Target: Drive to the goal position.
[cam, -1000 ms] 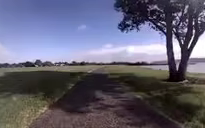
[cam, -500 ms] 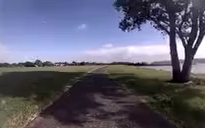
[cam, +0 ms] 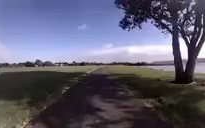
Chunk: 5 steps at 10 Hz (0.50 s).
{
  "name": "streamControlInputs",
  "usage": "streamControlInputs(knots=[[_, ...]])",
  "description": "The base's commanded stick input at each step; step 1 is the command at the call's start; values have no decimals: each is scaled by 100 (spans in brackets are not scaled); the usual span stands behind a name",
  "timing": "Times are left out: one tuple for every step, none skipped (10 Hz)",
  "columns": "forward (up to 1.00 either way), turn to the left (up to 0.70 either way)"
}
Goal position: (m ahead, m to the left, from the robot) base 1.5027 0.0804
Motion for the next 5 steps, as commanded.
streamControlInputs(knots=[[45, 0], [45, 0], [45, 0], [45, 0], [45, 0]])
